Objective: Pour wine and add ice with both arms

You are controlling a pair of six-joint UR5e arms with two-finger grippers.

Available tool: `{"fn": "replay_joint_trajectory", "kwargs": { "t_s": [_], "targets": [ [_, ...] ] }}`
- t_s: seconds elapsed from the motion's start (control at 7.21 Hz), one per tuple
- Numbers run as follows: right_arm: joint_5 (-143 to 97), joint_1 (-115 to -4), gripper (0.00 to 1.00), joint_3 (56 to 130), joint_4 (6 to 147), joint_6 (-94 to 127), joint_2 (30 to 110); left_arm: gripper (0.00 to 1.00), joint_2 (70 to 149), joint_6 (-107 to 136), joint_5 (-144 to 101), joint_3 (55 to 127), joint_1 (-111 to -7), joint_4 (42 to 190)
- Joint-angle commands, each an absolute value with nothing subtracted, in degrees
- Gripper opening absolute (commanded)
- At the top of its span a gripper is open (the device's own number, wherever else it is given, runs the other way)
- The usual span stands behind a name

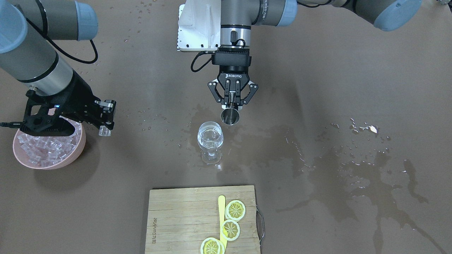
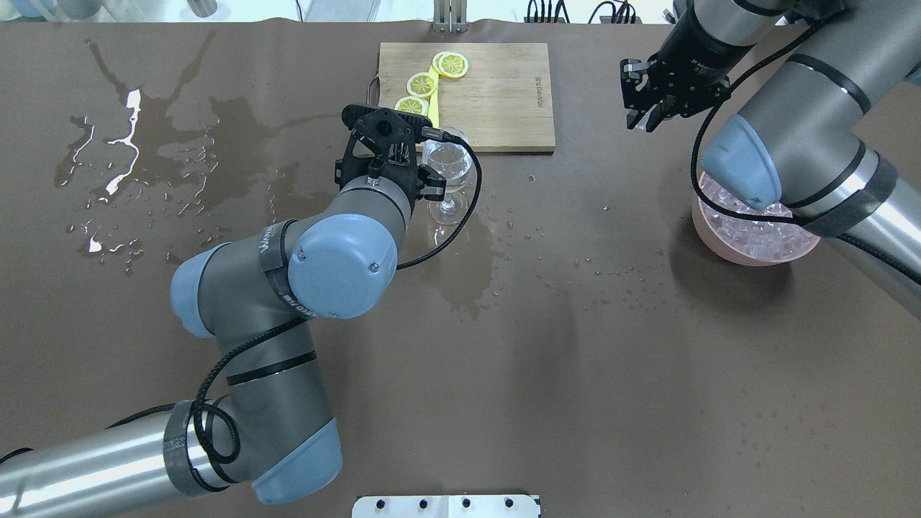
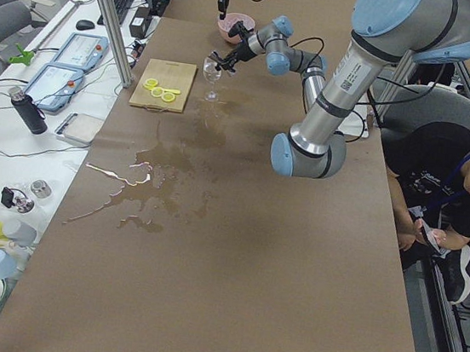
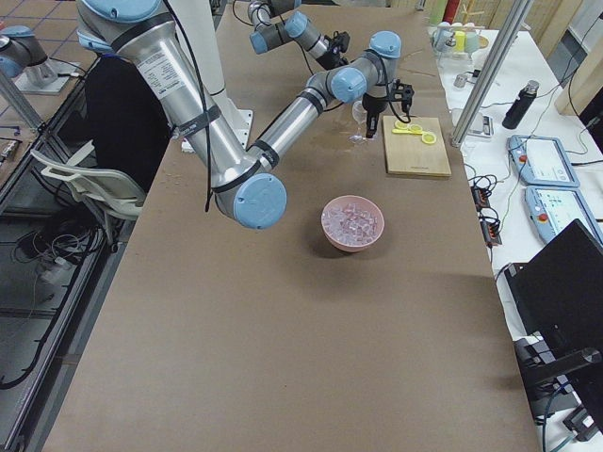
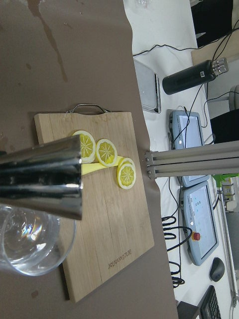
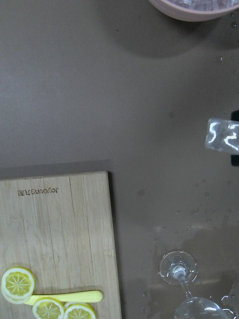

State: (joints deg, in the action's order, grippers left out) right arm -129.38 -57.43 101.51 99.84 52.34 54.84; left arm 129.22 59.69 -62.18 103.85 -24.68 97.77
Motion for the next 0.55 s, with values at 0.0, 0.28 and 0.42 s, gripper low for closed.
{"fn": "replay_joint_trajectory", "kwargs": {
  "t_s": [0.0,0.28,0.42],
  "targets": [
    [-129.29,-57.48,0.0,101.51,99.84,52.38,54.84,0.26,124.56,59.5,-61.53,106.0,-24.7,101.92],
    [-129.29,-57.31,0.0,101.6,99.84,52.9,54.41,0.26,122.18,58.98,-61.17,105.82,-25.57,105.72],
    [-129.2,-57.04,0.0,101.51,99.84,53.43,53.45,0.26,120.43,58.19,-61.17,105.82,-26.45,108.78]
  ]
}}
